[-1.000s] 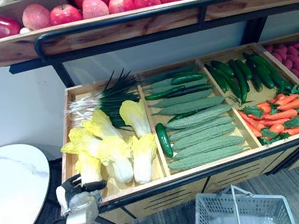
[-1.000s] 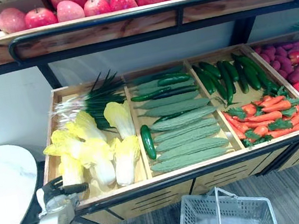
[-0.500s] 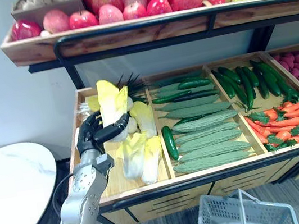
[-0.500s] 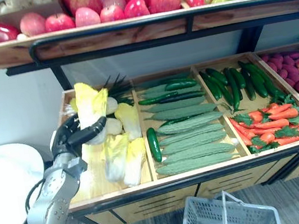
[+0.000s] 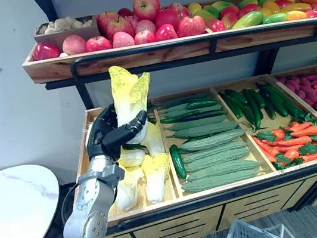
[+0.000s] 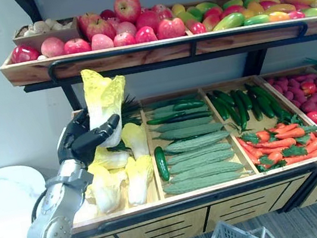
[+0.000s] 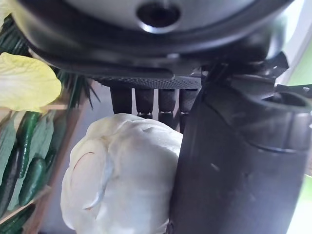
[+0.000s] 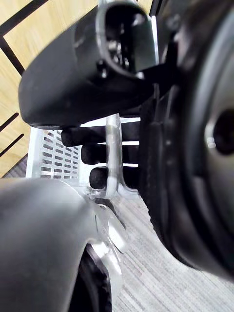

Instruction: Pick vegetable in the basket

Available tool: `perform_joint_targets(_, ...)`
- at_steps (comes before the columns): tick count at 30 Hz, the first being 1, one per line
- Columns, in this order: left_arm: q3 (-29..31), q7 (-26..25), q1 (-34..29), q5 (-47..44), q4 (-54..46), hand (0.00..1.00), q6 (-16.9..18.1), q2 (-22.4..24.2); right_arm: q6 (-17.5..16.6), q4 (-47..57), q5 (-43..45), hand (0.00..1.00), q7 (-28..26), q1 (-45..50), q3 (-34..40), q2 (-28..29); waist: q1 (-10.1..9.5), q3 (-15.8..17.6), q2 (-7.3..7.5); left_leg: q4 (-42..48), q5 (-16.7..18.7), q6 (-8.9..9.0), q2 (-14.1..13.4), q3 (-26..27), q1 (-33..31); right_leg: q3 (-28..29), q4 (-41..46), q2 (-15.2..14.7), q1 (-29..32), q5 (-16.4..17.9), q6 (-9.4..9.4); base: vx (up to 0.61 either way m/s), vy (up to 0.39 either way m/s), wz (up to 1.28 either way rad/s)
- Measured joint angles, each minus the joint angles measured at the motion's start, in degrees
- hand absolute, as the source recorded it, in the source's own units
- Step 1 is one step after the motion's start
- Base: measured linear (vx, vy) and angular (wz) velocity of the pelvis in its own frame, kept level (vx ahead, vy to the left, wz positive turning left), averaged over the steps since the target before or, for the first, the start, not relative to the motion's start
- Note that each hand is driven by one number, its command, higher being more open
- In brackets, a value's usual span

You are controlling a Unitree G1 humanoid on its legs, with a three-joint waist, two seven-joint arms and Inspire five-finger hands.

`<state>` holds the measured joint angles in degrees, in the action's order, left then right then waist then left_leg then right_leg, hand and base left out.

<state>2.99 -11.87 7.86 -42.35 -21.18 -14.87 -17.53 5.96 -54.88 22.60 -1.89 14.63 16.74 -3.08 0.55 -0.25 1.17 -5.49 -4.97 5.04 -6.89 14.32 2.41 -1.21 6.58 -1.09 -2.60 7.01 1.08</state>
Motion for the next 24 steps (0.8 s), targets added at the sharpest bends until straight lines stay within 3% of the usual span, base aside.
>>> perform_joint_targets(6,-1.18,3.31,0.01,-0.36,0.04,0.0,-0.16,0.0,-0.01,0.0,-0.02,0.0,0.01,0.1,0.11,-0.04,0.14,-0.57,-0.37,-0.01,0.0,0.01,-0.46,1.45,0.22,1.29,-0.05,0.44,0.52,-0.57,-0.29,-0.03,-0.001,-0.13)
perform_joint_targets(13,-7.93,7.61,0.52,-0.34,0.39,0.0,-0.77,0.21,-0.46,-0.04,0.1,0.0,0.02,0.79,1.53,0.38,1.46,-1.23,-0.68,-0.03,0.07,0.06,-0.86,3.3,0.6,3.05,-0.29,0.81,1.0,-1.27,-0.21,-0.03,-0.001,-0.13)
perform_joint_targets(17,-11.17,7.77,2.18,0.38,1.21,0.0,-0.79,2.7,-1.65,-0.98,1.06,0.0,0.12,0.89,2.4,0.71,2.51,-1.3,-0.66,0.38,0.24,0.09,-1.41,5.56,1.14,5.62,0.42,1.29,1.98,-1.46,-0.02,-0.02,0.001,-0.31)
perform_joint_targets(18,-11.73,7.5,2.74,0.39,1.17,0.0,-0.79,3.39,-1.75,-1.01,2.49,0.0,0.55,0.84,2.35,0.93,3.06,-1.02,-0.24,2.67,1.3,0.23,-1.48,5.6,1.0,6.63,0.73,1.42,2.23,-1.55,-0.08,-0.02,-0.002,-0.66)
perform_joint_targets(19,-11.57,7.09,2.99,0.4,1.1,0.0,-0.77,3.39,-1.7,-1.03,2.97,0.0,0.84,0.53,2.29,1.2,2.88,-0.52,0.54,8.28,3.77,-0.81,-2.14,4.34,-0.06,9.12,1.43,1.92,2.46,-1.58,-0.13,-0.03,-0.053,-0.99)
perform_joint_targets(21,-11.21,4.84,2.97,1.89,0.69,0.0,-0.78,3.43,-1.56,-1.03,3.45,0.0,0.8,-0.02,2.18,0.97,2.25,-0.27,0.61,16.66,8.48,-4.01,-3.34,-2.25,-1.56,14.41,2.61,3.24,2.72,-1.7,-0.32,-0.03,-0.051,-1.51)
perform_joint_targets(23,-10.72,3.23,2.98,4.03,-1.29,0.0,-0.8,3.79,-1.12,-0.91,3.39,0.0,0.12,-1.0,2.32,0.01,1.08,-0.27,-1.54,22.2,13.95,-3.76,-4.47,-10.71,-2.02,21.01,3.78,5.83,4.1,-1.65,-0.64,-0.06,0.119,-1.74)
perform_joint_targets(24,-10.66,3.07,2.98,4.41,-2.16,0.0,-0.79,3.91,-0.96,-0.91,3.38,0.0,-0.09,-1.26,2.38,-0.6,1.02,-0.21,-2.13,22.54,14.77,-2.78,-4.79,-11.75,-1.84,22.2,4.42,6.54,4.82,-1.61,-0.55,-0.07,0.192,-1.32)
